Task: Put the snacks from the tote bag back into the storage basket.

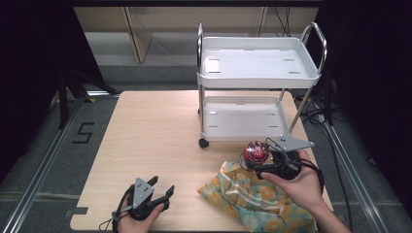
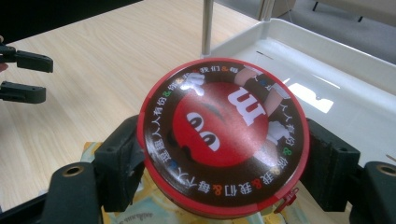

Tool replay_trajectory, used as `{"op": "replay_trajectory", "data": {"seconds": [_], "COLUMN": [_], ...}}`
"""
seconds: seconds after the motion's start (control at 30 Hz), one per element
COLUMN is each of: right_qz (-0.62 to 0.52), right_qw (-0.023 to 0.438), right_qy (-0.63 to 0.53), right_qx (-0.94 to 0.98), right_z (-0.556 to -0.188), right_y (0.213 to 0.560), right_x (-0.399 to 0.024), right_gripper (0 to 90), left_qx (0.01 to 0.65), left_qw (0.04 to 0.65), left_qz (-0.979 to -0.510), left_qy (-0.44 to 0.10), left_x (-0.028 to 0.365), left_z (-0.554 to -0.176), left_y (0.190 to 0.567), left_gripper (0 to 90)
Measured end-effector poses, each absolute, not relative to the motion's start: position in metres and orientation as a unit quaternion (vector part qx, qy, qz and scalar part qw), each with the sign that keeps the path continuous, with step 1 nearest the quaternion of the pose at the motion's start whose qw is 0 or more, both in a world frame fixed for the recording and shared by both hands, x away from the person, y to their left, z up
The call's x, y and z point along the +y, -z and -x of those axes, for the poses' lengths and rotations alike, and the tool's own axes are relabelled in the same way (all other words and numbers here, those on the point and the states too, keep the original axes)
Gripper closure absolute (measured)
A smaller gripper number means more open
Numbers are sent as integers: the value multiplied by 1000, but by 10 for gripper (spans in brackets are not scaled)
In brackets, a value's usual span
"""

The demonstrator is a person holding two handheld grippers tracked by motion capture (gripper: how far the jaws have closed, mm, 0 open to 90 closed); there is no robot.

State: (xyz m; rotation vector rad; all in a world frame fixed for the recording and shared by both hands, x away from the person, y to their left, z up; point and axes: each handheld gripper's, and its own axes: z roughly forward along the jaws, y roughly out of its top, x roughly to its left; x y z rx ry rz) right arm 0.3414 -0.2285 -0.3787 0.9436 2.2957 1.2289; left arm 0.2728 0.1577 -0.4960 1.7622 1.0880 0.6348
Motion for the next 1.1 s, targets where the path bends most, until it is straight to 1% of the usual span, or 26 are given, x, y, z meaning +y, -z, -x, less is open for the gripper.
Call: {"op": "replay_trajectory", "data": {"seconds": [0.1, 0.13, 0.5, 0.53, 0.73, 0.87, 1.0, 1.07, 1.1], "right_qz": [-337, -332, -330, -325, -330, -312, -316, -318, -323], "right_qw": [185, 191, 186, 193, 187, 197, 190, 200, 190], "right_qy": [-436, -438, -441, -441, -441, -442, -444, -443, -444], "right_qx": [814, 813, 814, 814, 814, 817, 816, 814, 814], "right_z": [-342, -343, -348, -349, -352, -355, -356, -356, -356], "right_y": [378, 377, 376, 376, 374, 372, 372, 371, 371], "right_x": [-227, -227, -223, -223, -219, -216, -213, -213, -212], "right_gripper": [264, 264, 264, 264, 264, 264, 264, 264, 264], "left_qx": [444, 446, 444, 444, 445, 445, 444, 444, 439], "left_qw": [468, 472, 468, 469, 469, 469, 469, 469, 468], "left_qz": [-718, -715, -719, -719, -718, -718, -718, -718, -721], "left_qy": [-259, -258, -259, -259, -259, -259, -260, -260, -262], "left_x": [158, 157, 158, 158, 158, 157, 157, 157, 158], "left_z": [-273, -273, -273, -273, -273, -273, -273, -273, -273], "left_y": [496, 496, 496, 496, 496, 496, 496, 496, 496], "left_gripper": [340, 340, 340, 340, 339, 339, 340, 340, 340]}}
